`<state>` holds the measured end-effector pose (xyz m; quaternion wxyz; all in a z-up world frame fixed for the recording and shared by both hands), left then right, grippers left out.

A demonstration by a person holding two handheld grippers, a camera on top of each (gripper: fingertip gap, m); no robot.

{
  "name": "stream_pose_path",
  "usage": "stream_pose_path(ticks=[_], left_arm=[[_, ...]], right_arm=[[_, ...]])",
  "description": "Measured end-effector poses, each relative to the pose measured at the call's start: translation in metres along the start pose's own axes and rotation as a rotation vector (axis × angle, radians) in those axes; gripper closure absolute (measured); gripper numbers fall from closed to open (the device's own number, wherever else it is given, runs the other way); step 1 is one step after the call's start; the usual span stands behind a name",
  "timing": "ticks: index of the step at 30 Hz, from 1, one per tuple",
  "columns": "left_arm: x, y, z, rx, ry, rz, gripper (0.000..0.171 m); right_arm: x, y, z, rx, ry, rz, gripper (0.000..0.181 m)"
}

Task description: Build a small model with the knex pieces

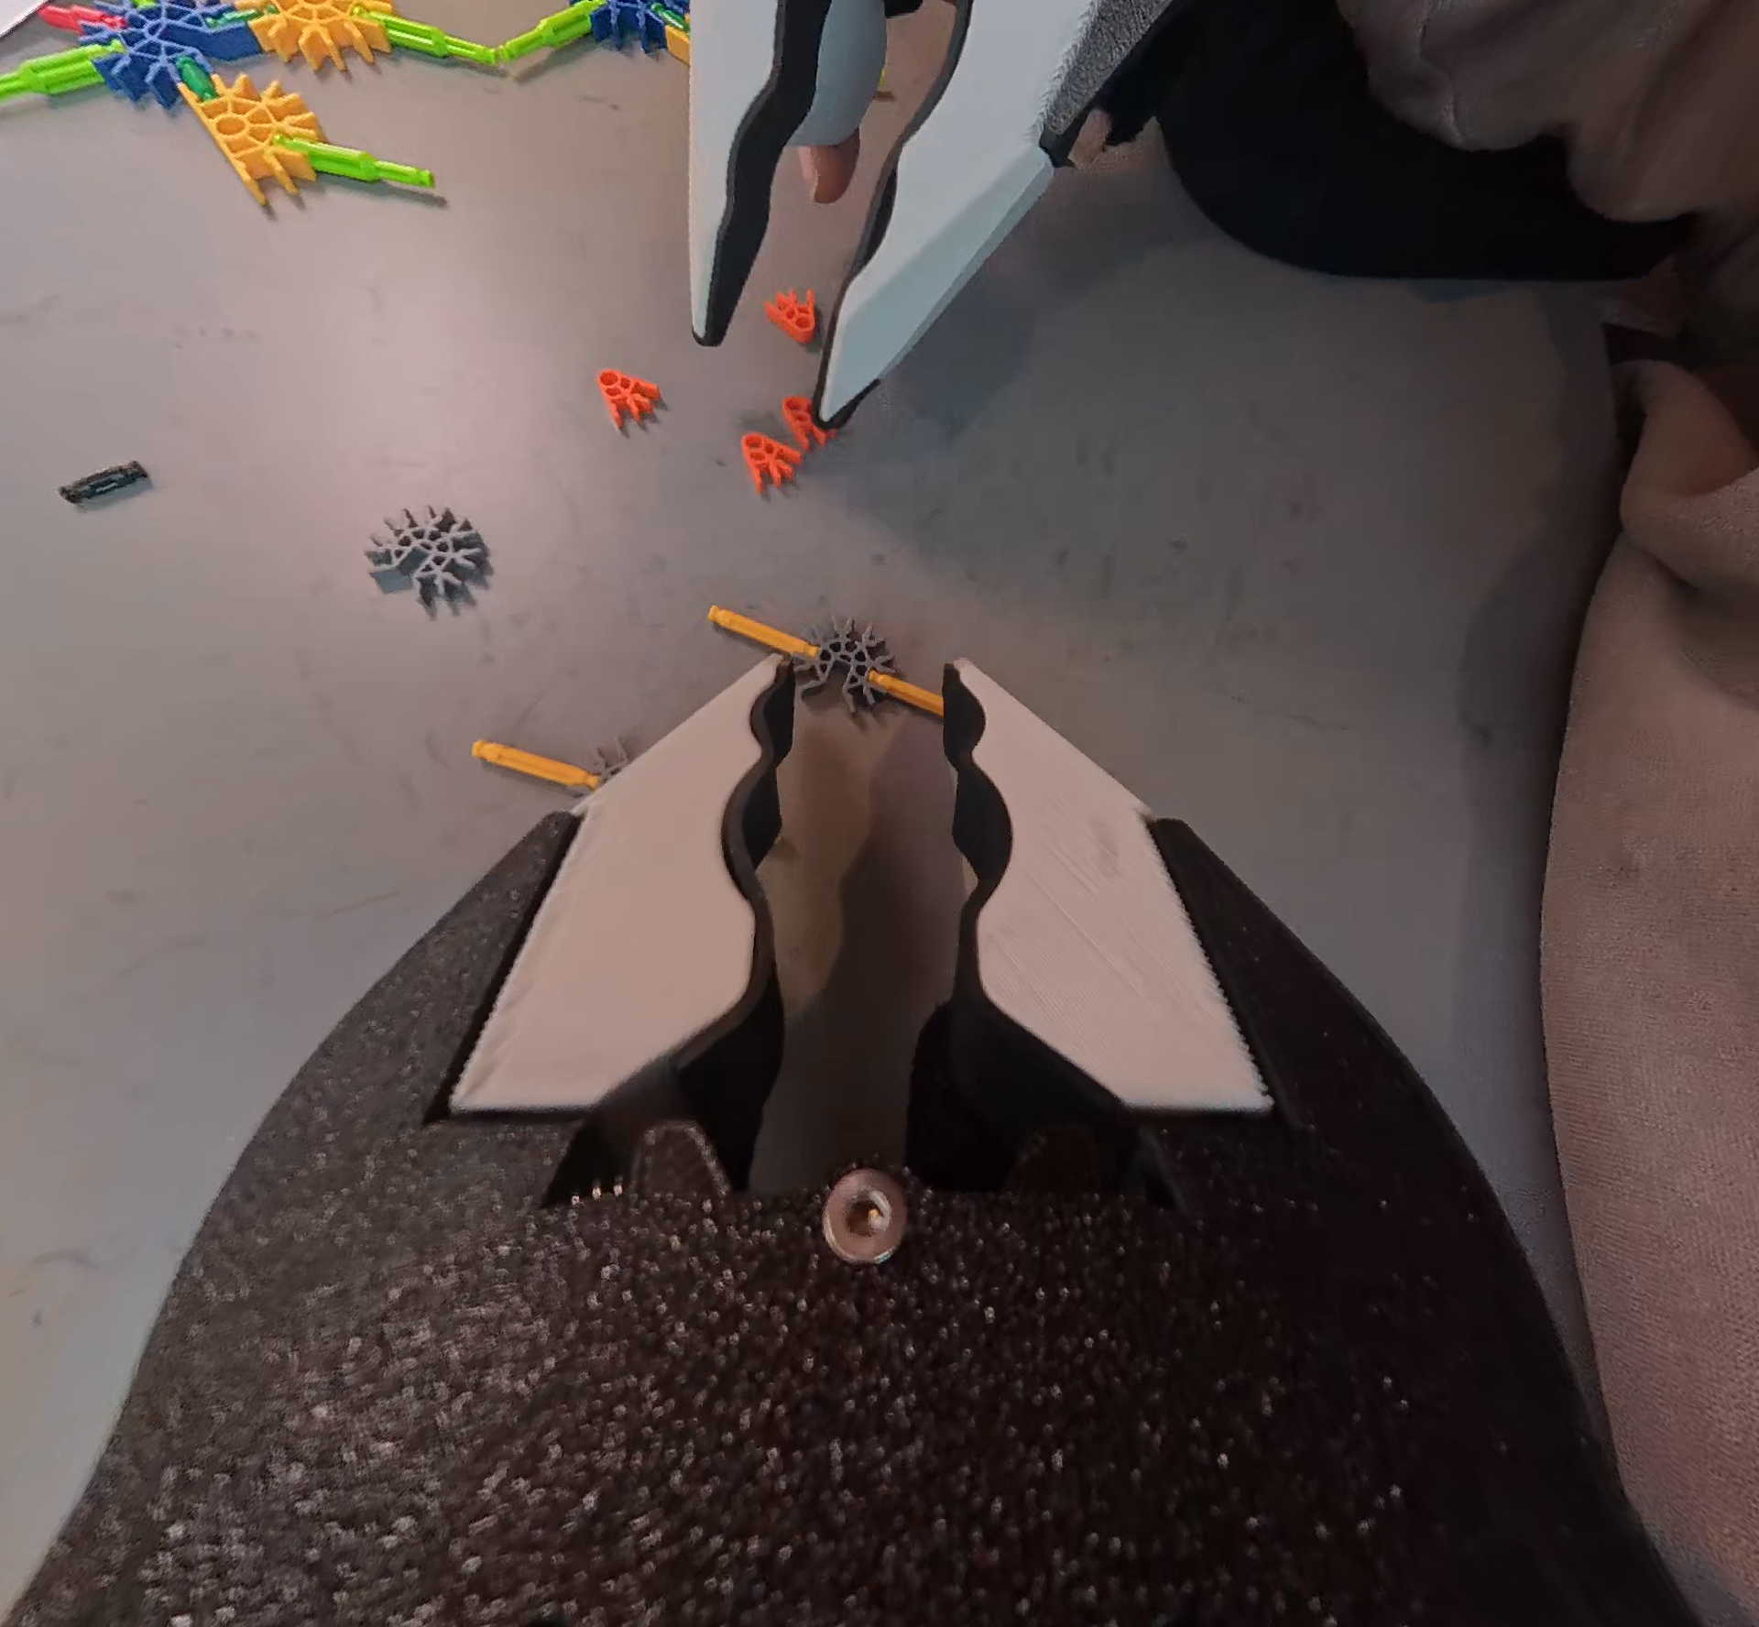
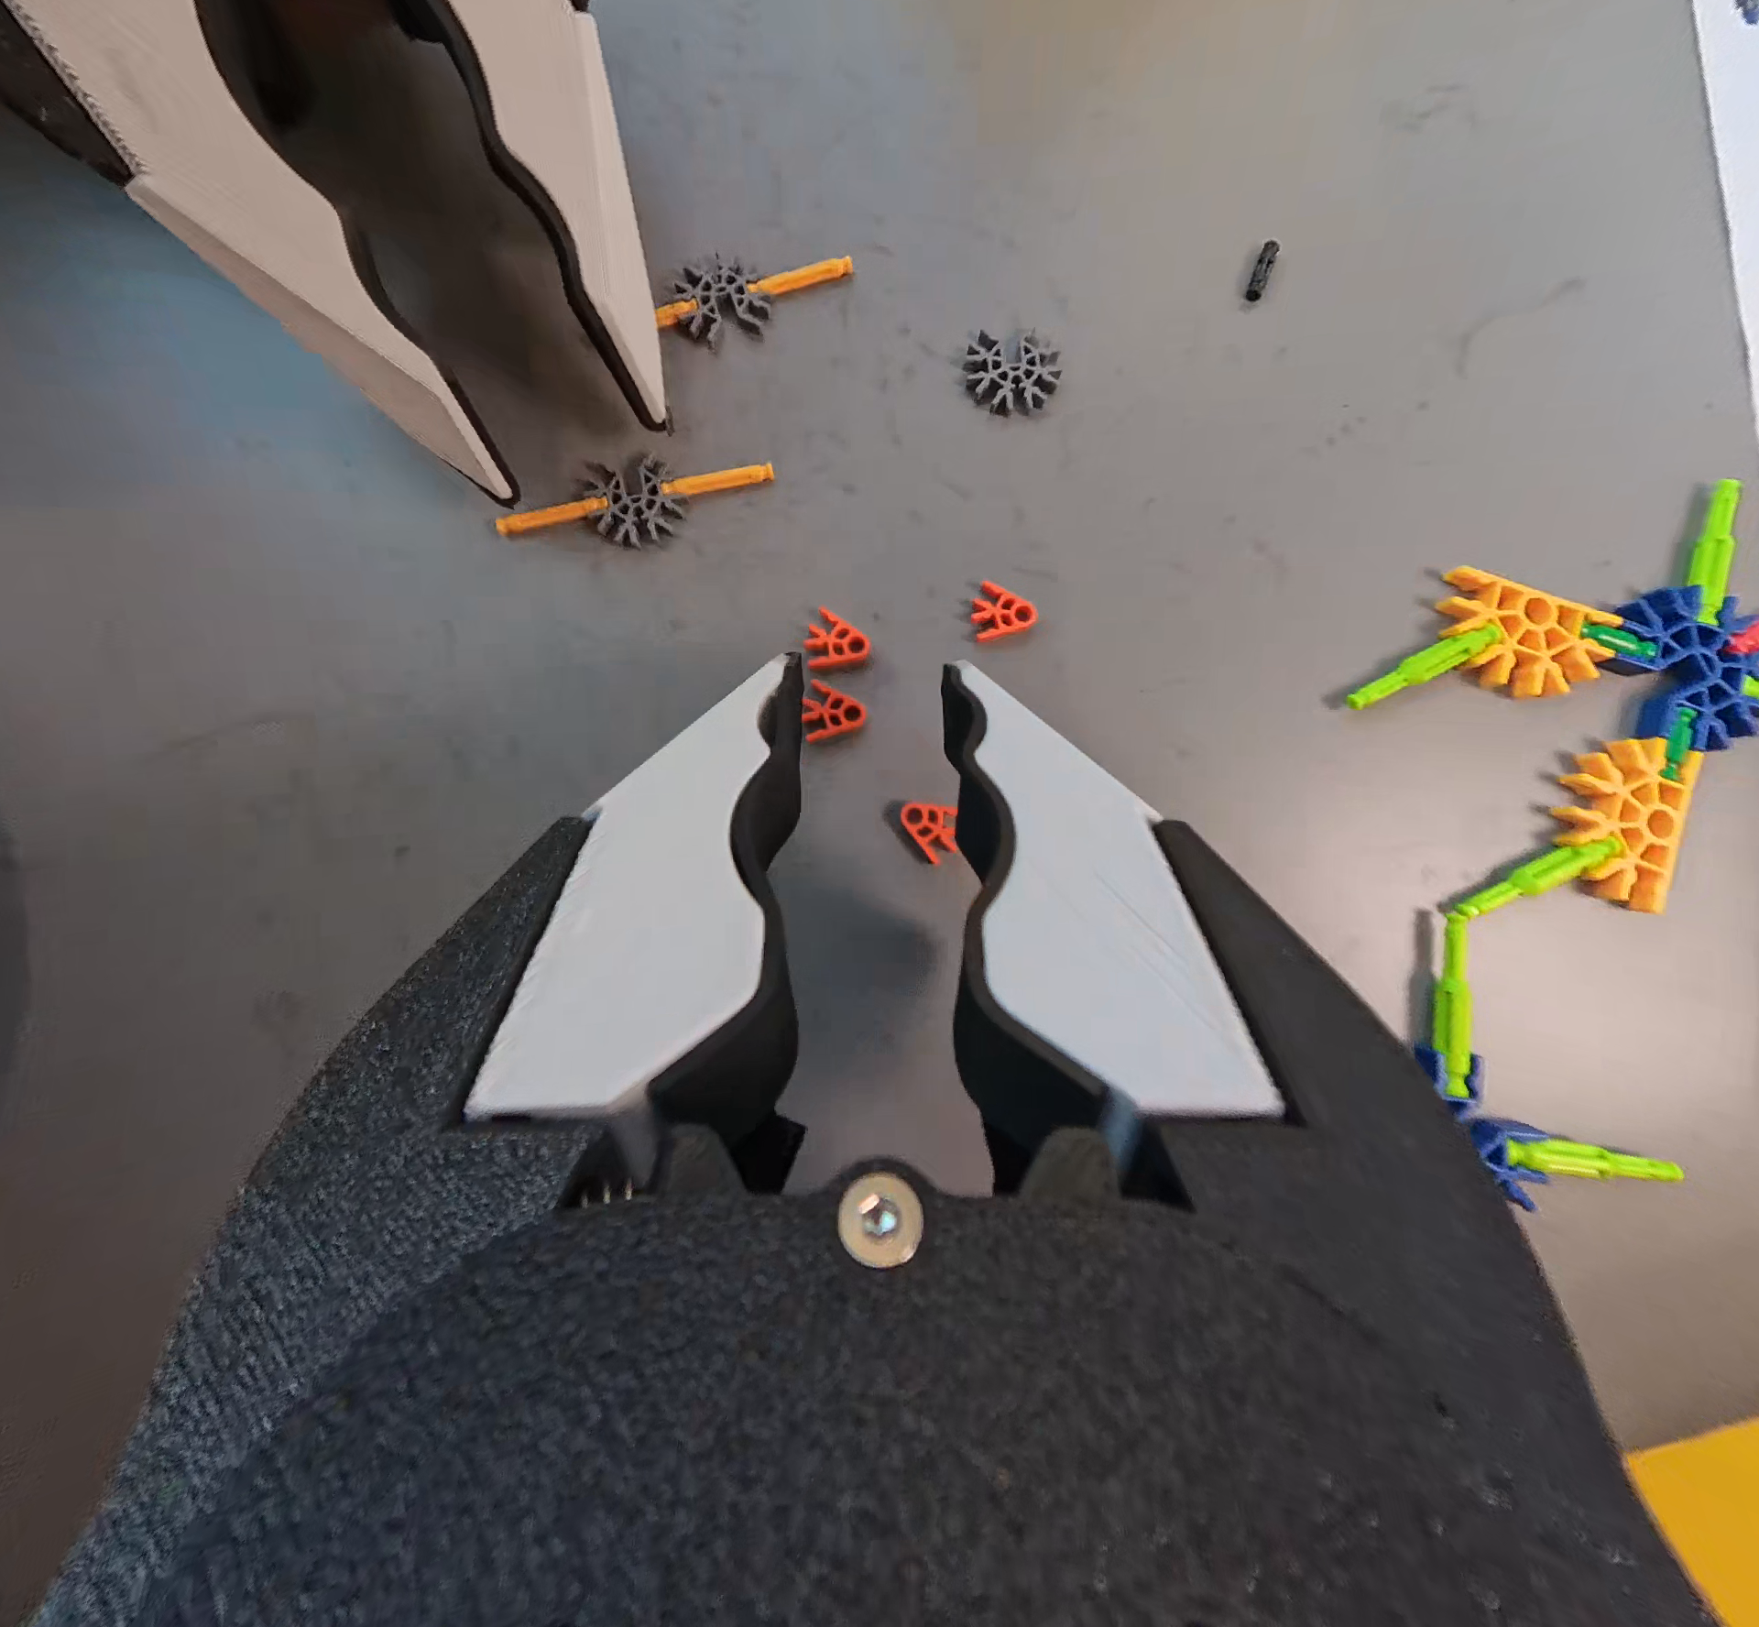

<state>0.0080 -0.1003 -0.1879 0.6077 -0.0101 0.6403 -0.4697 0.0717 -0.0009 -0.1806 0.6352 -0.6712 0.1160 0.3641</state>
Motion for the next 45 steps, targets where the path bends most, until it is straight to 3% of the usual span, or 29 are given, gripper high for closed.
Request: stream_pose_path(ticks=[4,10,17,20,24,27,30,33,40,45], left_arm=[[-0.003,0.008,0.0,-0.029,-0.022,-0.031,0.137],[-0.003,0.013,0.001,-0.029,0.016,-0.059,0.153],[0.0,0.012,0.007,0.028,0.105,-0.07,0.158],[-0.001,0.007,-0.001,-0.019,0.082,-0.064,0.158],[-0.007,0.0,-0.01,-0.07,-0.049,-0.024,0.148],[-0.008,0.005,-0.002,-0.066,-0.107,-0.034,0.132],[-0.006,0.014,0.007,-0.077,-0.081,-0.08,0.131],[-0.004,0.017,0.006,-0.116,-0.017,-0.101,0.142],[0.002,0.012,0.009,0.004,0.071,-0.09,0.15],[0.004,0.004,0.007,0.038,0.12,-0.069,0.15]], right_arm=[[0.0,0.006,-0.005,-0.036,-0.019,0.024,0.154],[-0.001,0.015,-0.007,-0.056,-0.052,-0.015,0.16],[-0.001,0.014,-0.011,-0.062,-0.084,-0.02,0.17],[-0.001,0.013,-0.012,-0.064,-0.083,-0.01,0.17],[-0.004,0.008,-0.013,-0.056,-0.076,0.023,0.17],[-0.004,0.006,-0.009,-0.036,-0.067,0.042,0.17],[-0.003,0.005,-0.006,-0.021,-0.057,0.053,0.17],[-0.004,0.005,-0.007,-0.022,-0.059,0.064,0.17],[-0.011,0.001,-0.016,-0.125,0.012,0.151,0.169],[-0.009,0.005,-0.027,-0.164,0.005,0.121,0.169]])
Point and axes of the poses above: each gripper's, where its closed fingertips meet, y out along the fingers, x out of its underside, z = x × y across the jaws, the point moved 4 cm from there along -y, back along the fingers, and after that the axes turned 4 degrees about -y, right-handed, at the moved point
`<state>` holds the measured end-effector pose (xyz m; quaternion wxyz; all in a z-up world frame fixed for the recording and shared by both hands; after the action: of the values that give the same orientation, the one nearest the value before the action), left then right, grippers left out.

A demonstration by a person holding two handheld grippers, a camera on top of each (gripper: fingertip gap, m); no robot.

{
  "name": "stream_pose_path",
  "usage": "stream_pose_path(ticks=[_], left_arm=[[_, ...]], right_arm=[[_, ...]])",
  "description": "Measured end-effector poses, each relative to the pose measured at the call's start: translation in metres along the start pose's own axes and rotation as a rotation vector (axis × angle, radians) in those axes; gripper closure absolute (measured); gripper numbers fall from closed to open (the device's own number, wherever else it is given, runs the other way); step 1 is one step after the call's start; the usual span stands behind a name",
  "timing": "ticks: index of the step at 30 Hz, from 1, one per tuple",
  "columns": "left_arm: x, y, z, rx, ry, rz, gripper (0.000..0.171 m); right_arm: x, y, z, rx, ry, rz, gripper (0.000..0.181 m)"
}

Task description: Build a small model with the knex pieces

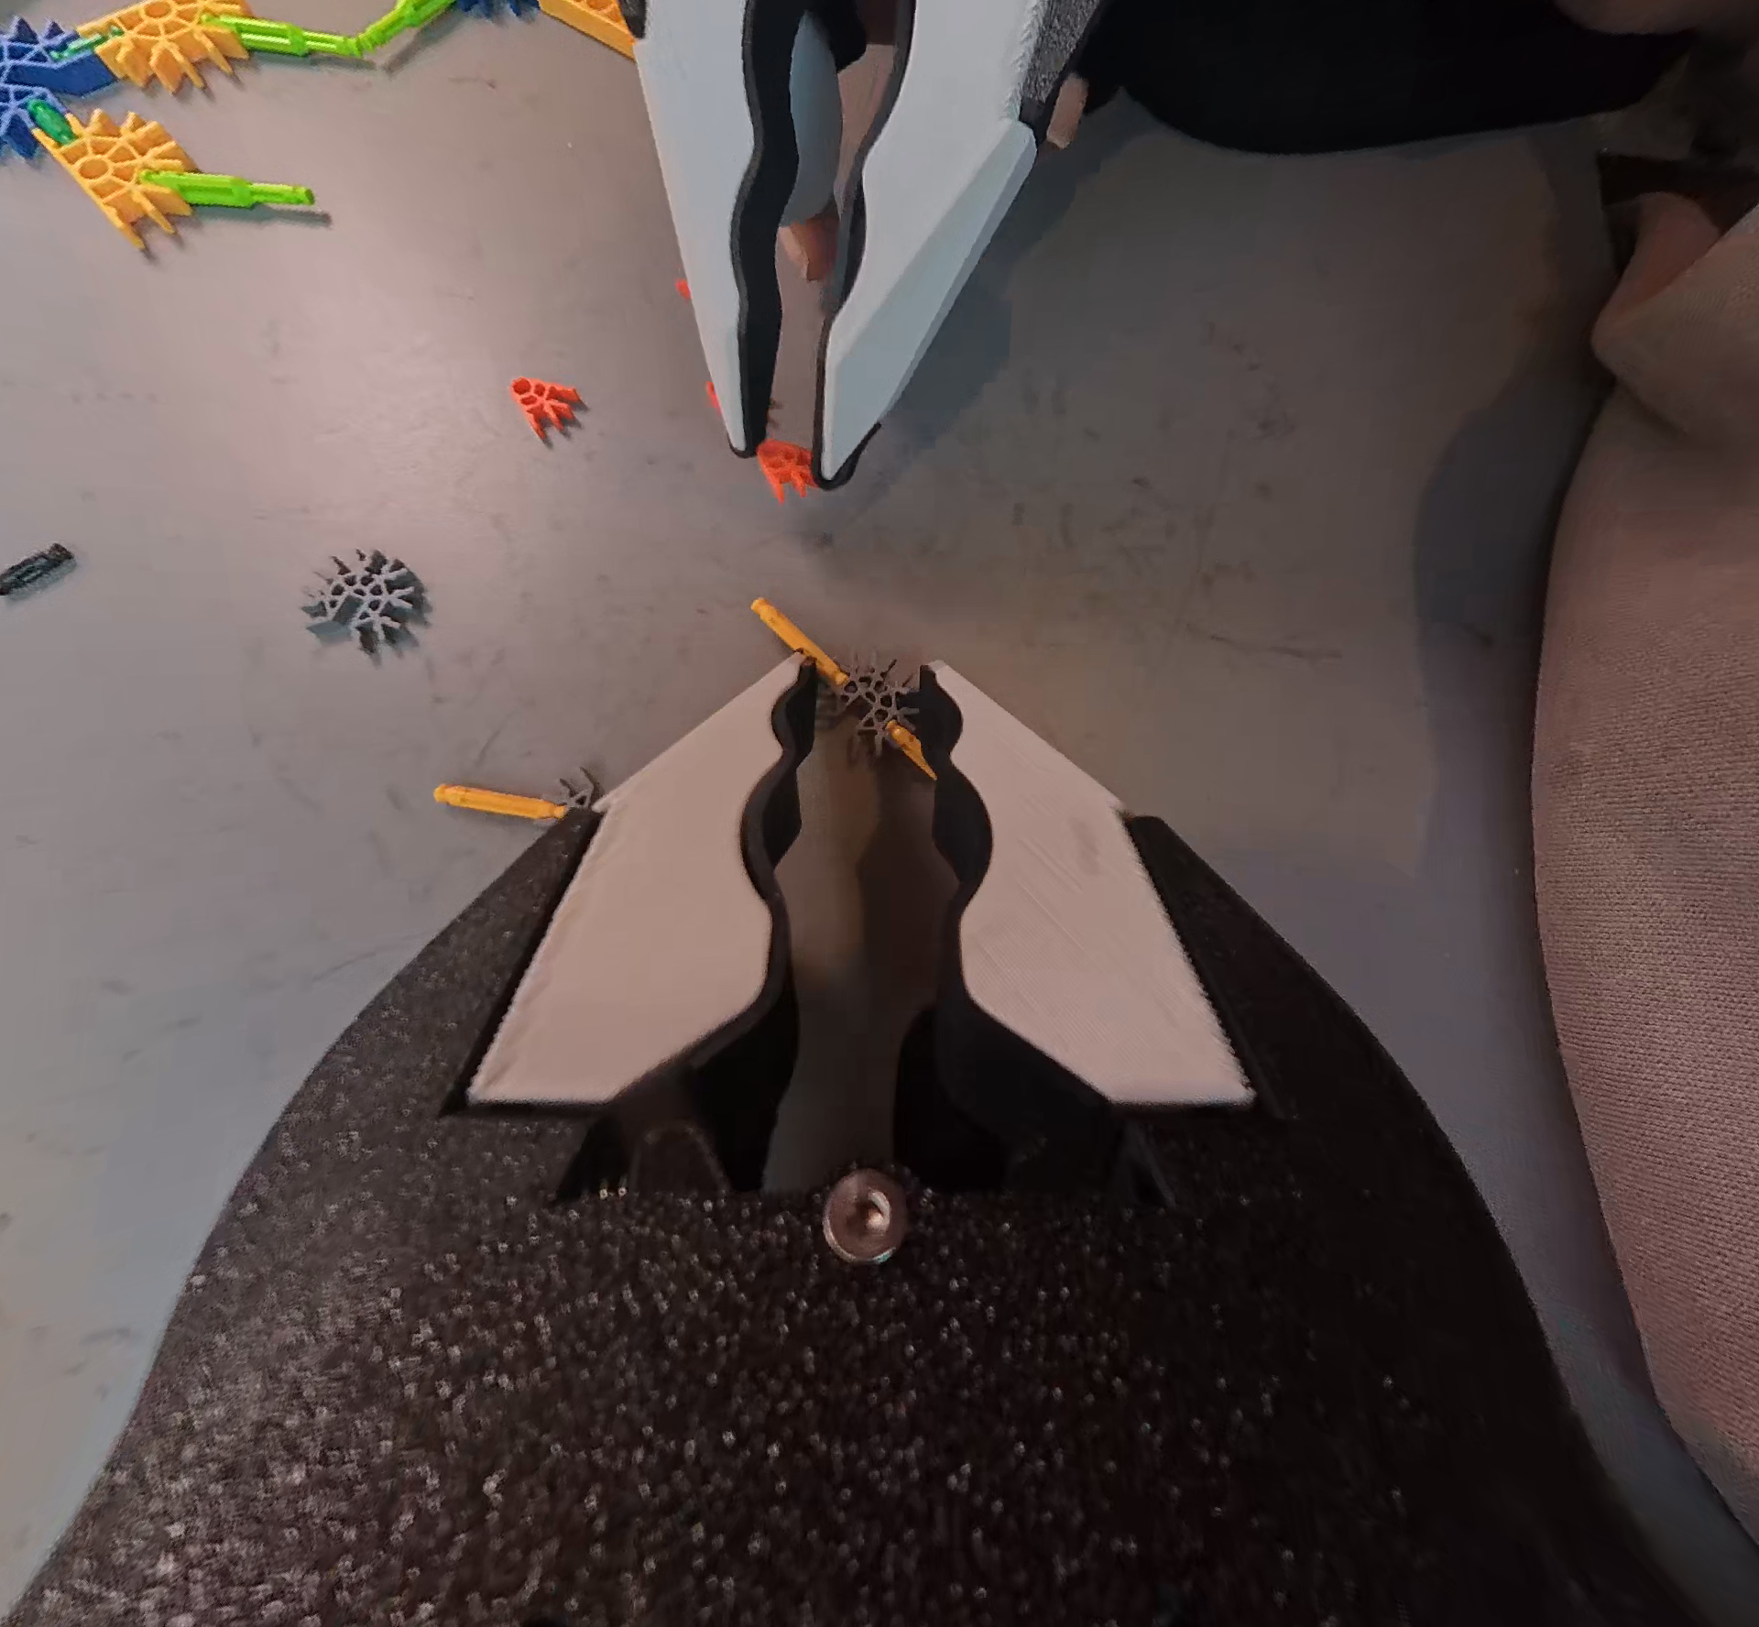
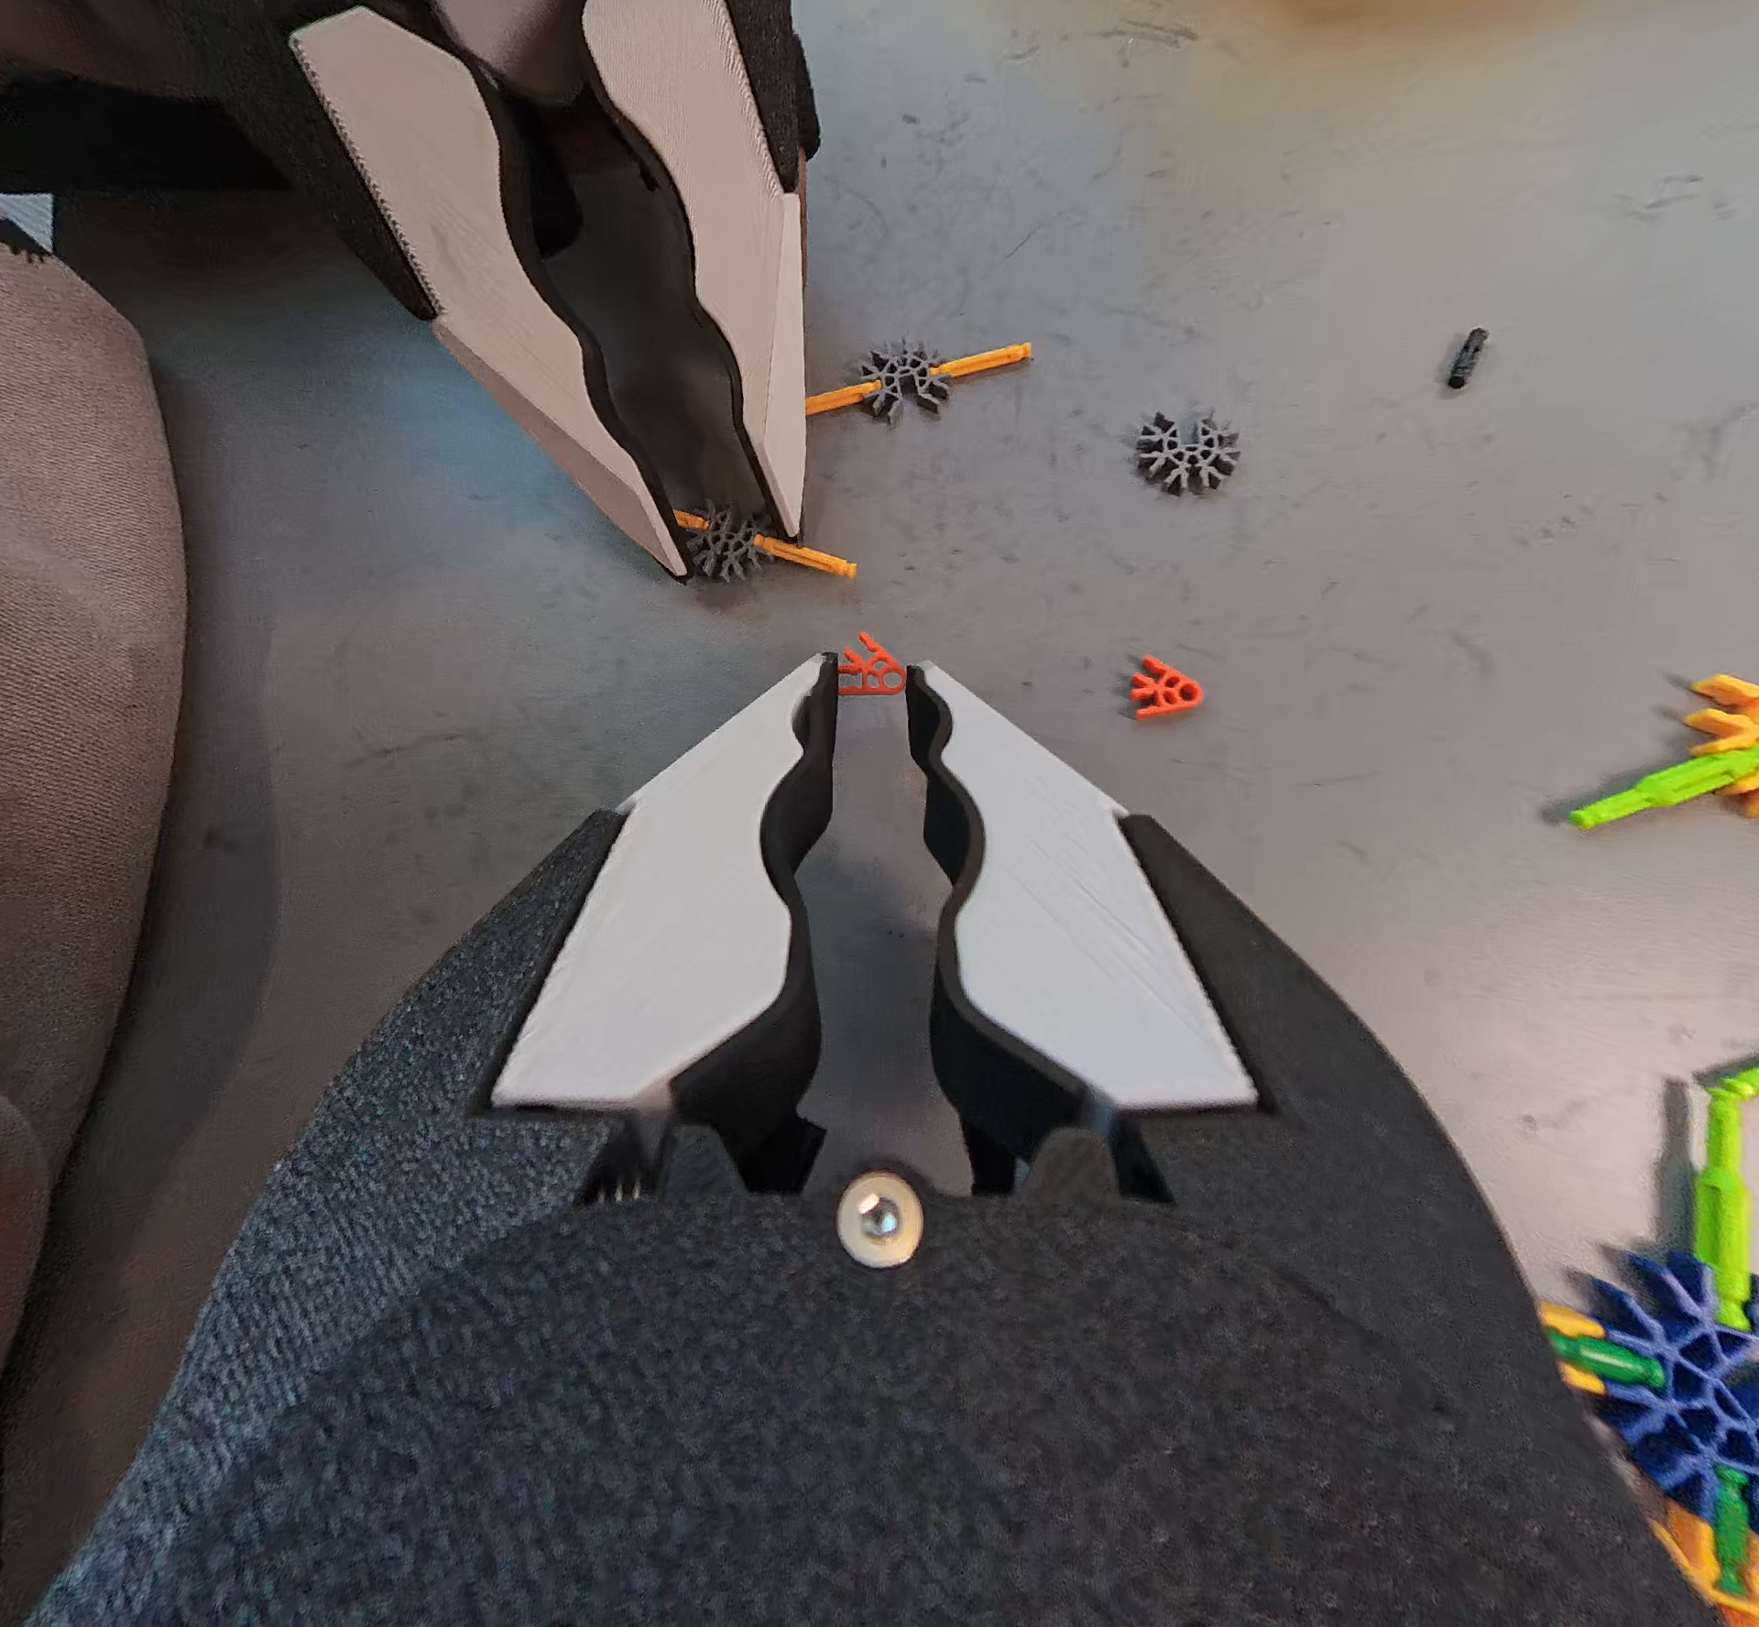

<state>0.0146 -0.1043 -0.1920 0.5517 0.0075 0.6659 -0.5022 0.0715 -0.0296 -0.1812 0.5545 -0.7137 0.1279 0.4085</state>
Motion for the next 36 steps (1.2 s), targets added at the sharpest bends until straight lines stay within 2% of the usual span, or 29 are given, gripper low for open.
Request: stream_pose_path(ticks=[9,15,22,26,28,36], left_arm=[[0.001,0.007,0.015,0.061,0.073,-0.026,0.15],[0.001,0.006,0.015,0.056,0.058,-0.021,0.142],[0.002,0.0,0.016,0.052,0.024,-0.028,0.136],[0.005,0.003,0.015,0.04,0.031,-0.046,0.14],[0.005,0.003,0.012,0.02,0.032,-0.044,0.148],[0.007,-0.001,0.005,-0.018,0.023,-0.037,0.148]], right_arm=[[0.0,0.01,-0.008,0.018,-0.024,-0.051,0.169],[0.006,0.011,-0.01,0.07,-0.097,-0.13,0.169],[0.006,0.009,-0.011,0.045,-0.087,-0.115,0.163],[0.007,0.008,-0.011,0.031,-0.107,-0.126,0.163],[0.008,0.008,-0.012,0.028,-0.127,-0.137,0.164],[0.009,0.008,-0.013,0.003,-0.136,-0.143,0.17]])
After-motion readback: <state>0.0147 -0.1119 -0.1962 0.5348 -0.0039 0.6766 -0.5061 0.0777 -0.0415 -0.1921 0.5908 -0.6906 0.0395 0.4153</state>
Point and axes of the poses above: each gripper's, where its closed fingertips meet, y out along the fingers, x out of its underside, z = x × y across the jaws, the point moved 4 cm from there along -y, back along the fingers, and after that the axes turned 4 degrees about -y, right-handed, at the moved point
